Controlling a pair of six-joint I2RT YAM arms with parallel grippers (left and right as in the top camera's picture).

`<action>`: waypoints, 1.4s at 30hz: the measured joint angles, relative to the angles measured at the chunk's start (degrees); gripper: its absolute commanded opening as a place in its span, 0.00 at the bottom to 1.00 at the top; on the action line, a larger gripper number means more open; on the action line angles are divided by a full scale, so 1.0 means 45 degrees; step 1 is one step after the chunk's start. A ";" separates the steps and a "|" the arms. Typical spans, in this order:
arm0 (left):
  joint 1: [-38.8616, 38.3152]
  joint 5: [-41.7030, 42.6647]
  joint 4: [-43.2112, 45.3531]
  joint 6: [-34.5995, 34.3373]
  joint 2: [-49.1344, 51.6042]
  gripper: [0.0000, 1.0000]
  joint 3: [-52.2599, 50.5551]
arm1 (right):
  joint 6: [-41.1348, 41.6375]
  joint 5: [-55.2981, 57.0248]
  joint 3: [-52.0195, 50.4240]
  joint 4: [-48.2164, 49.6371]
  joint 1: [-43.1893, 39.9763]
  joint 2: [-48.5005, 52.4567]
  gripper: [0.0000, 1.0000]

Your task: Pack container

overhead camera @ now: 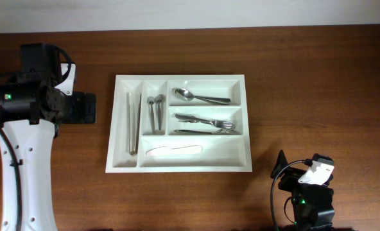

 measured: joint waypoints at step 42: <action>-0.0015 0.3449 1.1152 0.0058 -1.6830 0.99 -1.7675 | 0.0000 0.0000 -0.0015 0.0015 0.0000 -0.0015 0.99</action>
